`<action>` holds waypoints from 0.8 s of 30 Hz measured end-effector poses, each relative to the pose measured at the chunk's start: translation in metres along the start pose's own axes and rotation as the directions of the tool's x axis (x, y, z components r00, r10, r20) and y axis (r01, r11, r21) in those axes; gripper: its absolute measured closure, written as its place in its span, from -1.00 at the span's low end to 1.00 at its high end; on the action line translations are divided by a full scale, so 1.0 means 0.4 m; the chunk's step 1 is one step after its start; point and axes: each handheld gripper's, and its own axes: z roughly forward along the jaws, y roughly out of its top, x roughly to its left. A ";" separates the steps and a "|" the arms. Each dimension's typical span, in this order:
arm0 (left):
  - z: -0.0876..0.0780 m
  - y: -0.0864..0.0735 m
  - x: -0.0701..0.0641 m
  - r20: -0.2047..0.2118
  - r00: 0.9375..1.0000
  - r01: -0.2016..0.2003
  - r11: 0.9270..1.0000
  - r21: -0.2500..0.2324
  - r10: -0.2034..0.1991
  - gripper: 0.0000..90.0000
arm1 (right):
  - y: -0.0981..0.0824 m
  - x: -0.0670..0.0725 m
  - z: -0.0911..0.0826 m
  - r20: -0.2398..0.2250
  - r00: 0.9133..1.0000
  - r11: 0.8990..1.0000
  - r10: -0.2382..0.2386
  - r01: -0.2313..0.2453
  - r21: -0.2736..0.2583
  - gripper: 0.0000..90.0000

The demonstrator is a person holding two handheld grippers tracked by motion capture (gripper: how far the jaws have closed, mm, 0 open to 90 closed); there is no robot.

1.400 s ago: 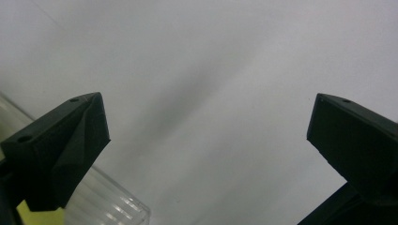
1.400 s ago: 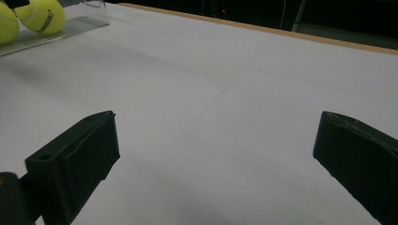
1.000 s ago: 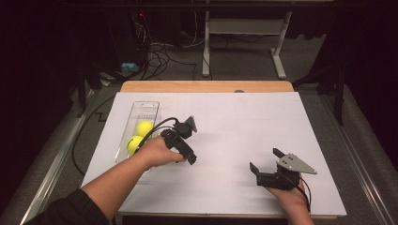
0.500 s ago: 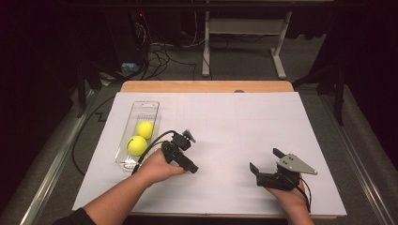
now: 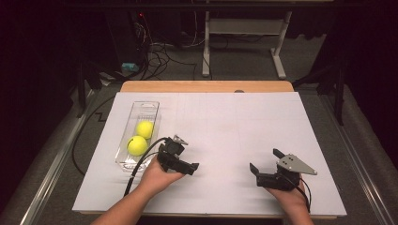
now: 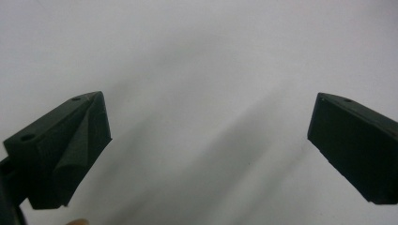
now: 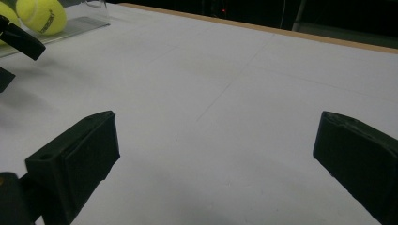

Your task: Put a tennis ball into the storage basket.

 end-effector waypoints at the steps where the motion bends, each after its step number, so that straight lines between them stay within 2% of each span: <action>1: 0.003 -0.003 -0.001 -0.002 1.000 0.005 1.000 -0.018 -0.005 -0.99 | 0.000 -0.001 -0.001 0.001 1.000 1.000 0.003 -0.003 0.001 -0.98; 5: 0.005 -0.013 0.003 0.012 1.000 0.008 0.997 -0.078 -0.007 -0.99 | -0.002 -0.005 -0.003 0.005 1.000 1.000 0.008 -0.008 0.001 -0.98; 8: 0.002 -0.024 0.003 0.021 1.000 -0.010 0.991 -0.132 0.013 -0.99 | -0.004 -0.009 -0.006 0.003 1.000 1.000 0.016 -0.016 0.001 -0.98; 12: 0.000 -0.049 0.000 0.029 0.999 -0.035 0.974 -0.224 0.043 -0.98 | -0.006 -0.011 -0.006 0.008 1.000 1.000 0.023 -0.023 0.004 -0.98; 15: -0.013 -0.061 0.002 0.033 0.998 -0.050 0.960 -0.276 0.061 -0.99 | -0.008 -0.010 -0.006 0.008 1.000 1.000 0.028 -0.028 0.008 -0.98; 18: -0.023 -0.068 0.009 0.058 0.996 -0.039 0.948 -0.317 0.061 -0.99 | -0.008 -0.009 -0.006 0.016 0.999 0.999 0.036 -0.036 0.007 -0.98; 21: -0.029 -0.075 0.011 0.063 0.995 -0.053 0.936 -0.347 0.079 -0.99 | -0.008 -0.007 -0.007 0.022 0.999 0.999 0.043 -0.044 0.009 -0.98; 22: -0.032 -0.077 0.012 0.067 0.994 -0.058 0.934 -0.351 0.087 -0.99 | -0.008 -0.006 -0.008 0.023 0.999 0.999 0.044 -0.045 0.011 -0.98; 23: -0.036 -0.079 0.013 0.071 0.993 -0.061 0.928 -0.367 0.094 -0.99 | -0.008 -0.005 -0.008 0.025 0.999 0.999 0.043 -0.044 0.009 -0.98; 24: -0.040 -0.081 0.012 0.078 0.992 -0.062 0.917 -0.393 0.100 -0.99 | -0.007 -0.003 -0.008 0.024 0.999 0.999 0.044 -0.044 0.007 -0.98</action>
